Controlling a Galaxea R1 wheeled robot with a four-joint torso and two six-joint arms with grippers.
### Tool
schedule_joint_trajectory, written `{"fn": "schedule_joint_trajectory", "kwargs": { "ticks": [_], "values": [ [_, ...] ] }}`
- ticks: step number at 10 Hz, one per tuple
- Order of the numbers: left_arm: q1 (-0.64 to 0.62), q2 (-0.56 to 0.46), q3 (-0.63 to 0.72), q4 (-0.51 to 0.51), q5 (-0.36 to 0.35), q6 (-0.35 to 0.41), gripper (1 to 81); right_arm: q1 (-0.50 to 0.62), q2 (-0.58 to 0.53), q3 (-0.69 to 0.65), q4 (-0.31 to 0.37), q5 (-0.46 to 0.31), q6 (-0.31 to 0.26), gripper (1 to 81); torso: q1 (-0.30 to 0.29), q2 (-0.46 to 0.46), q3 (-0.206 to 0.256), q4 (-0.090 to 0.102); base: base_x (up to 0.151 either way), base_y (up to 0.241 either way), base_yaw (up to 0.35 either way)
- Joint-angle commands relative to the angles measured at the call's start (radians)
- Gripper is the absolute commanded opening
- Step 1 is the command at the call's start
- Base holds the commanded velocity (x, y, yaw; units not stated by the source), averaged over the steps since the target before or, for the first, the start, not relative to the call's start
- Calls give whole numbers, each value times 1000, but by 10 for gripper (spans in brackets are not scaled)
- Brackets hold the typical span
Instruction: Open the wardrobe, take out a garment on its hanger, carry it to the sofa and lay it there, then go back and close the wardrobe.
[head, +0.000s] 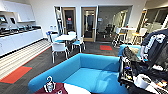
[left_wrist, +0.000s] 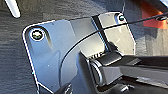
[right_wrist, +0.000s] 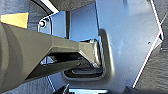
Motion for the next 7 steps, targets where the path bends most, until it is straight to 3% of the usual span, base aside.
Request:
{"fn": "schedule_joint_trajectory", "kwargs": {
  "ticks": [1,5,7],
  "values": [
    [-50,-7,-6,9,31,7,811,25,2,1,-13,-44,-1,811,1,0,0,0,-105,0,0],
    [-48,-7,-6,10,29,7,811,27,2,1,-13,-44,-1,811,1,0,0,0,-82,0,0],
    [-48,-7,-5,10,29,6,811,27,2,1,-13,-43,-1,811,1,-1,0,0,0,0,0]
  ]
}}
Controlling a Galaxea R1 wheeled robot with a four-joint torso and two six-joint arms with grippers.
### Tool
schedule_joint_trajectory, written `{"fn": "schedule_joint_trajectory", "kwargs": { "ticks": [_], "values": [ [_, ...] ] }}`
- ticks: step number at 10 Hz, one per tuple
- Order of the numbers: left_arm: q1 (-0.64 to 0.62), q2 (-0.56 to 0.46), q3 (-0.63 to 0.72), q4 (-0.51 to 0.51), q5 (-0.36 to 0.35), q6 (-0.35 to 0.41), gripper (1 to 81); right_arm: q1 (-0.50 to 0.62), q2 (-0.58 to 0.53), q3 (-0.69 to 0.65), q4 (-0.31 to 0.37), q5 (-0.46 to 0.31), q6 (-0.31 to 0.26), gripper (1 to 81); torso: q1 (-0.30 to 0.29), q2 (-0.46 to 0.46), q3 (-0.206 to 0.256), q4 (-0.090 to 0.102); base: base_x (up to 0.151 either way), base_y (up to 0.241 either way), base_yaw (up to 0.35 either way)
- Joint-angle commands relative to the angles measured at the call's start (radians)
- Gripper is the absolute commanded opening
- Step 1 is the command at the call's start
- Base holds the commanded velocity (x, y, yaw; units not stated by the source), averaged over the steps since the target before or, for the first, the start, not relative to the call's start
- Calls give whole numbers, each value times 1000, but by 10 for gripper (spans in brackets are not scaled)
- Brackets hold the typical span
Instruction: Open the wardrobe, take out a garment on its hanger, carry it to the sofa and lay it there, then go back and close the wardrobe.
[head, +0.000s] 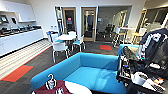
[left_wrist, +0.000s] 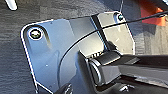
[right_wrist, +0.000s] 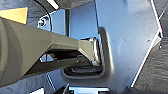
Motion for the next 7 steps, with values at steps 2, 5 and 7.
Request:
{"fn": "schedule_joint_trajectory", "kwargs": {
  "ticks": [2,5,7],
  "values": [
    [-51,-13,-5,7,29,4,811,27,2,2,-11,-41,-1,811,1,0,0,0,0,0,0],
    [-51,-10,-5,7,29,7,811,29,2,2,-11,-41,-2,811,1,0,0,0,0,0,0],
    [-51,-10,-7,10,29,9,811,32,3,2,-11,-41,-2,811,1,0,0,0,0,0,0]
  ]
}}
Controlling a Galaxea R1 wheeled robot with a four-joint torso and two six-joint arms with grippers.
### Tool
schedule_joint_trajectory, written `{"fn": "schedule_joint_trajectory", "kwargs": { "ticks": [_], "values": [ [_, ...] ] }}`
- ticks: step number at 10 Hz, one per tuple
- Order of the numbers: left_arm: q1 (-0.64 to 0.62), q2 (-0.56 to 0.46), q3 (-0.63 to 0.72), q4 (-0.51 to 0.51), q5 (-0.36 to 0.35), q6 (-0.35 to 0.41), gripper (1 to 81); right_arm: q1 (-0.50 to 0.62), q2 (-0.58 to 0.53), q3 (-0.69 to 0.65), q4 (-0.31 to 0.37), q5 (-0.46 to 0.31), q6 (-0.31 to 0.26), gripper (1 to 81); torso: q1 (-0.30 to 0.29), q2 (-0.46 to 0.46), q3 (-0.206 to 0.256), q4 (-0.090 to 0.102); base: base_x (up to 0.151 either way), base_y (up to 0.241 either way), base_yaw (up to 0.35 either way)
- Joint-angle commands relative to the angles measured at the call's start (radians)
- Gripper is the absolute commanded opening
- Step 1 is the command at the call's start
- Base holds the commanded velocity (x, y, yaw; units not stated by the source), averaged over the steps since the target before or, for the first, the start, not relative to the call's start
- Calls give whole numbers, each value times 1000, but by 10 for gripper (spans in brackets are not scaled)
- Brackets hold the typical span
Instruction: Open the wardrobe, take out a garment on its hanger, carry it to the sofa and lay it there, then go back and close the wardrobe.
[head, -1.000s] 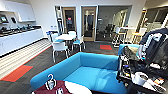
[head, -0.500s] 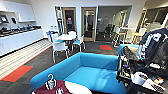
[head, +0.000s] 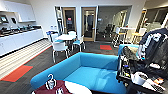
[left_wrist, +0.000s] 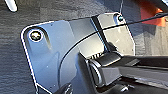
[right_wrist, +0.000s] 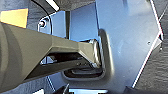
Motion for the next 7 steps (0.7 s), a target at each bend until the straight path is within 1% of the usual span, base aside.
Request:
{"fn": "schedule_joint_trajectory", "kwargs": {
  "ticks": [1,3,5,7],
  "values": [
    [-48,-10,-7,10,31,9,811,28,3,1,-11,-45,-2,811,0,0,0,0,0,0,0],
    [-48,-13,-7,11,29,9,811,28,0,-1,-11,-45,-2,811,0,0,0,0,0,0,0],
    [-47,-22,-7,11,29,9,811,31,-3,-21,-11,-67,-2,811,0,0,0,0,0,0,221],
    [-45,-29,-7,11,29,9,811,28,-9,-44,-11,-68,-4,811,0,0,0,0,0,0,239]
  ]
}}
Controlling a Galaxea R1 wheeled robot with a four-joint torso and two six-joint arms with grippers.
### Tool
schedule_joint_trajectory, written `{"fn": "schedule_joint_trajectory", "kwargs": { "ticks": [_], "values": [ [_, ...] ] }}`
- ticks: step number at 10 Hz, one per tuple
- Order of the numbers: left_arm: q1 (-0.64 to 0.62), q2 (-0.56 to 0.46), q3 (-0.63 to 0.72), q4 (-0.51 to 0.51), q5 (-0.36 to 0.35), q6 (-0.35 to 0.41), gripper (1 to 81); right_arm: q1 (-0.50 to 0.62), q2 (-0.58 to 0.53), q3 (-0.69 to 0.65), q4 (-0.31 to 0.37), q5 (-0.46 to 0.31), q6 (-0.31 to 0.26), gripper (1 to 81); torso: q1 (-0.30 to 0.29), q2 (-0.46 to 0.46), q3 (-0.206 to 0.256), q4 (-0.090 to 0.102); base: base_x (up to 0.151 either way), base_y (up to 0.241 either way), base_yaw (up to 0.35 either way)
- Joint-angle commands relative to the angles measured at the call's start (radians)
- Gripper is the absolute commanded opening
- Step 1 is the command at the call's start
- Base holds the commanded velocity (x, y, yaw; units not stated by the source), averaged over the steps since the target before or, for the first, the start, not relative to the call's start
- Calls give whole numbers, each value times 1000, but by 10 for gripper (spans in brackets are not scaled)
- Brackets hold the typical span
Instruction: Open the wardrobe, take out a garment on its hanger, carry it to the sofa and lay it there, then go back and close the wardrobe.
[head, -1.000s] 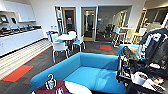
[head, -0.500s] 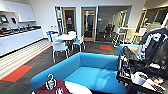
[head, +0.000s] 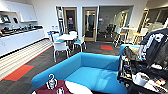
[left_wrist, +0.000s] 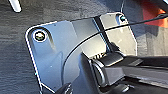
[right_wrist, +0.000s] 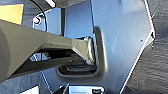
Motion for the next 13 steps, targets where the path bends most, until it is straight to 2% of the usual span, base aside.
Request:
{"fn": "schedule_joint_trajectory", "kwargs": {
  "ticks": [1,6,7,9,10,11,12,13],
  "values": [
    [-43,-16,-6,13,29,11,811,32,-12,-13,-10,-57,-4,811,0,0,0,0,0,0,240],
    [-29,-28,-6,53,29,10,811,36,-25,-1,-12,-64,-4,811,0,0,0,0,0,0,241],
    [-29,-25,-6,59,29,10,811,35,-25,3,-12,-64,-4,811,0,0,-90,0,0,0,242],
    [-29,-22,-6,60,31,10,811,35,-26,3,-10,-62,-4,811,0,0,-110,0,0,0,242],
    [-29,-22,-6,60,31,10,811,35,-25,3,-10,-62,-4,811,0,0,-42,0,0,0,242],
    [-29,-22,-6,60,31,10,811,36,-23,3,-10,-62,-2,811,0,0,-76,0,0,0,243],
    [-29,-22,-6,60,31,10,811,38,-23,3,-10,-62,-2,811,1,1,-87,0,0,0,243],
    [-29,-22,-6,60,31,10,811,38,-22,3,-10,-61,-2,811,1,1,-95,61,0,0,244]
  ]
}}
